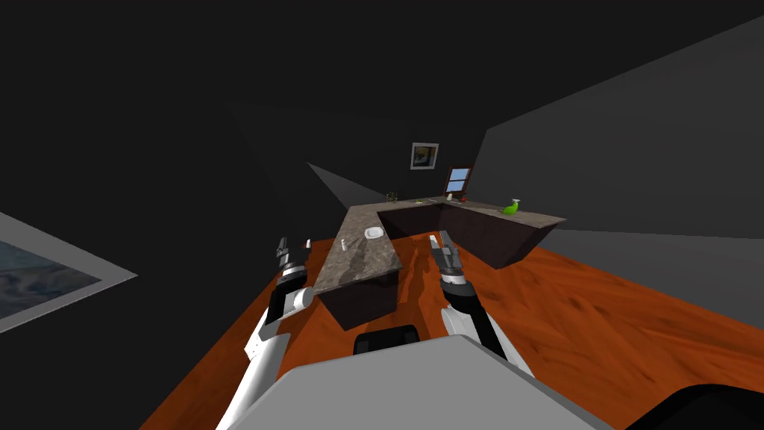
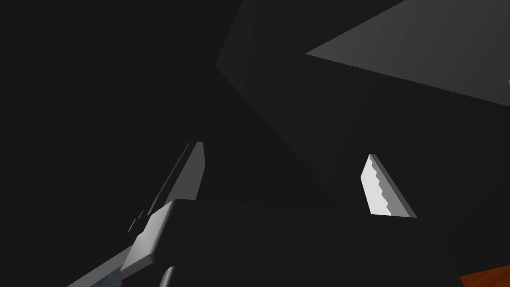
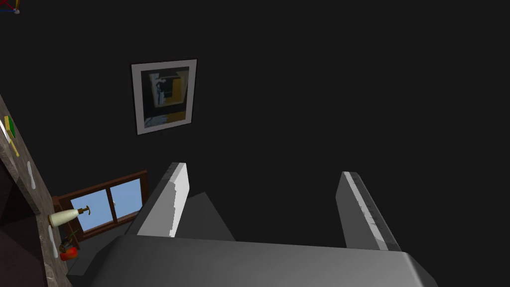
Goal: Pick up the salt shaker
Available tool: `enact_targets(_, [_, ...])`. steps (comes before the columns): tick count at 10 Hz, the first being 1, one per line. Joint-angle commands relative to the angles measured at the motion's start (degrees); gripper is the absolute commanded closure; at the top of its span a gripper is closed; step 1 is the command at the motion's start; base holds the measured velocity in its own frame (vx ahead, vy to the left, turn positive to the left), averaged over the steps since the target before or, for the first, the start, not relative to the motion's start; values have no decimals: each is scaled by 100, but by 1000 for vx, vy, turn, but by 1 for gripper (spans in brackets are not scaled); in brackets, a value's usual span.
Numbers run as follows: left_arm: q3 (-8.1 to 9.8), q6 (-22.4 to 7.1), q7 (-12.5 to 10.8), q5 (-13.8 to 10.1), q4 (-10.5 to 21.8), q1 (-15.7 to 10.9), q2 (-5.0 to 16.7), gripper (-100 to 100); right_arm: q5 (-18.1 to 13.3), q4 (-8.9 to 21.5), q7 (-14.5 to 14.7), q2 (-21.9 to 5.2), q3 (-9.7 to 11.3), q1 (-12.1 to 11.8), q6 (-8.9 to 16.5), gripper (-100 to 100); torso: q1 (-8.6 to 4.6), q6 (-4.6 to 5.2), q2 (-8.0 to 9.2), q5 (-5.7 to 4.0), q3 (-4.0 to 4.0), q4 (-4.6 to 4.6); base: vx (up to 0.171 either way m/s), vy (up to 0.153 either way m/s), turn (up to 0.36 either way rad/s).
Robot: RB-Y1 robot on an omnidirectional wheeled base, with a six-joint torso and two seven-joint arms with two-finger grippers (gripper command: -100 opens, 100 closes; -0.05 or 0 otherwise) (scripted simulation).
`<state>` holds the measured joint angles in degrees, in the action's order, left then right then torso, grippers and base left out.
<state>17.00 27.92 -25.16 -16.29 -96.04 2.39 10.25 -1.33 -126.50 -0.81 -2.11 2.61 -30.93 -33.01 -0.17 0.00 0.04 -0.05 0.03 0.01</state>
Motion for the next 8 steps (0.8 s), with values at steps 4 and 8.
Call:
enact_targets(4, [236,-17,-236,-293,728,-506,-49,-100,0,0,0,0,0,-1,0,0,2,-3,-1,0,-1,-1,-7,-48,-70])
enact_targets(8, [439,-54,-399,-569,1361,-906,-82,-100,0,0,0,0,0,-1,0,0,4,-3,-1,1,-1,-1,-3,-44,-70])
